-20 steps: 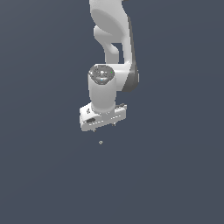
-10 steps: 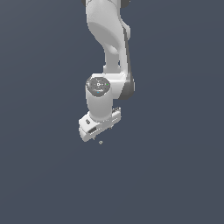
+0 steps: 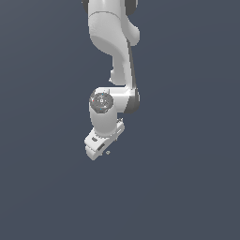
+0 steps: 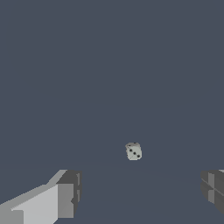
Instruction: Pick up the object and move it to a goal position.
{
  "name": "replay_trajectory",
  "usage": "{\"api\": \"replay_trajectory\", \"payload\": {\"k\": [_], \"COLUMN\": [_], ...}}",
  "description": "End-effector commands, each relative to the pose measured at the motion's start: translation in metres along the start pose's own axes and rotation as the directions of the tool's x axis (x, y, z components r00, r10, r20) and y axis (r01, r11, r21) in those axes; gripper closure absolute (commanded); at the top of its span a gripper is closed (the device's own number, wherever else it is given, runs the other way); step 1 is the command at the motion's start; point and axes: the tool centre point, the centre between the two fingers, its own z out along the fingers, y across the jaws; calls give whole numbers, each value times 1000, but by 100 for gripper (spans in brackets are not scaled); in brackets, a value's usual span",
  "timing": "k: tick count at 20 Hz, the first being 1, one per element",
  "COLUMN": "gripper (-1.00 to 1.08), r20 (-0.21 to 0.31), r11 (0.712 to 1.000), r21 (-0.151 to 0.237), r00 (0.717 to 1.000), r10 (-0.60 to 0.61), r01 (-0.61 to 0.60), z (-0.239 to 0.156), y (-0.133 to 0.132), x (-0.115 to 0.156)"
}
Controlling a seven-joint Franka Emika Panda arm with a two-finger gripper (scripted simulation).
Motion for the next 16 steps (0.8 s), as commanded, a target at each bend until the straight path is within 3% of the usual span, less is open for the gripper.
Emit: {"api": "replay_trajectory", "payload": {"k": [1,16], "gripper": [-92,-92], "r20": [-4,-11], "r11": [999,991], "r21": [1,5], "r00": [999,991], "r10": [-47,-136], "r01": [47,136], "z": [6,19], "y": [2,6], "x": [0,-1]}}
